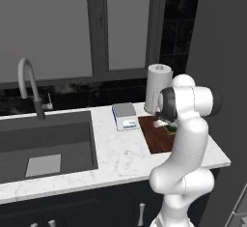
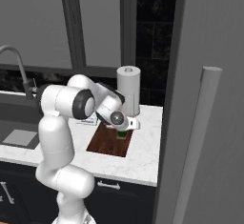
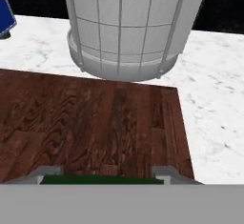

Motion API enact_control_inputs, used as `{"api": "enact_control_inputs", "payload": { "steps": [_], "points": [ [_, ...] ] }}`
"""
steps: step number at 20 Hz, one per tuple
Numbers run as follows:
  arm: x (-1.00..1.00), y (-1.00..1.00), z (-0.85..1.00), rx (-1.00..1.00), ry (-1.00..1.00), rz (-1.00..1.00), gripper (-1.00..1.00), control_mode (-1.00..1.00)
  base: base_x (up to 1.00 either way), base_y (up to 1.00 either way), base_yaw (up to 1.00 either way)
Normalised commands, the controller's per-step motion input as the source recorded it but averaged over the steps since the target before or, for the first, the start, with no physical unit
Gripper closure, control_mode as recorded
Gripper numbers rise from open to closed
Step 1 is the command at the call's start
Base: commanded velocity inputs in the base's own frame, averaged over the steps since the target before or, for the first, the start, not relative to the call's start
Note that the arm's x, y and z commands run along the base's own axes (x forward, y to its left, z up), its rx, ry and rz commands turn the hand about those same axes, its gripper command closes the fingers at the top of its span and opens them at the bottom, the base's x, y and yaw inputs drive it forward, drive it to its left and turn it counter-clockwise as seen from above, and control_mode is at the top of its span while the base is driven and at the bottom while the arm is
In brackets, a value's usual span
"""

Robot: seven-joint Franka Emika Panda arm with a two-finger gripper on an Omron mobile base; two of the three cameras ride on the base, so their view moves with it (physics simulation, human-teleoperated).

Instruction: Pick up the sponge from the counter and clean the cutting board by briefly scrubbing or pressing down on the cutting board. Once finished, release the sponge.

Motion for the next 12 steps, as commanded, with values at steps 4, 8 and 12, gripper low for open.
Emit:
{"api": "enact_control_inputs", "payload": {
  "steps": [4, 8, 12],
  "points": [
    [0.23, 0.14, 0.00, 0.00, 0.00, 0.09, 1.00, -1.00, 0.00, 0.00, 0.00],
    [0.00, 0.30, -0.01, 0.00, 0.00, 0.11, 1.00, -1.00, 0.00, 0.00, 0.00],
    [-0.04, 0.39, -0.07, 0.00, 0.00, 0.10, 1.00, -1.00, 0.00, 0.00, 0.00]
  ]
}}
